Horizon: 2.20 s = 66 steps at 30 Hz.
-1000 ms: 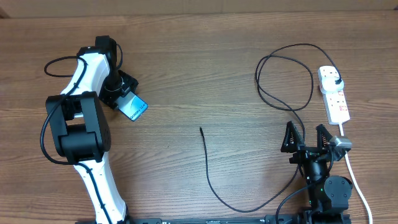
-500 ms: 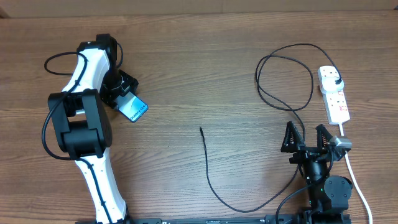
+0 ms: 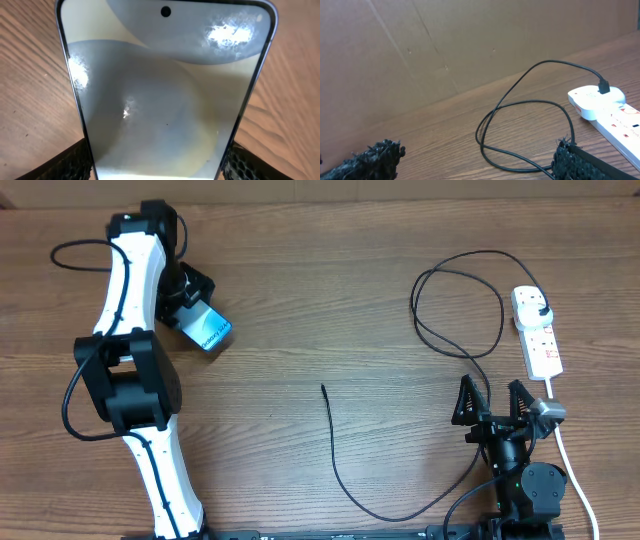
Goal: Plug charger to phone and switch on socket
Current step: 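Lift the phone upright with the left gripper, then rotate the held phone so its bottom edge faces right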
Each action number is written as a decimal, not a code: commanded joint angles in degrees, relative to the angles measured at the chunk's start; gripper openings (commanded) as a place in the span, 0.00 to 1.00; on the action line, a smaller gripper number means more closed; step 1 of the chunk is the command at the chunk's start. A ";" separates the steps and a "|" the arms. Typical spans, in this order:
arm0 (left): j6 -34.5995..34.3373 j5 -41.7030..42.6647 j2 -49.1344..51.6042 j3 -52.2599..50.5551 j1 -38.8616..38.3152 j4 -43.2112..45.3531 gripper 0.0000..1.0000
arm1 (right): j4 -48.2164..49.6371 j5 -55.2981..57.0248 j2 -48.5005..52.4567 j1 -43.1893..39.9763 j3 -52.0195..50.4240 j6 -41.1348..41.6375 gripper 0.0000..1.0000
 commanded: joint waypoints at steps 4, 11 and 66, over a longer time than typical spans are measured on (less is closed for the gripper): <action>0.87 19.32 -0.07 5.38 -0.39 -1.46 0.04 | 0.35 0.76 -0.39 0.33 -0.61 -0.35 1.00; 0.87 44.68 -0.04 5.35 -0.39 -2.19 0.04 | 0.35 0.76 -0.39 0.33 -0.61 -0.35 1.00; -4.31 73.88 -0.04 5.35 -0.42 -12.61 0.04 | 0.35 0.76 -0.39 0.33 -0.61 -0.35 1.00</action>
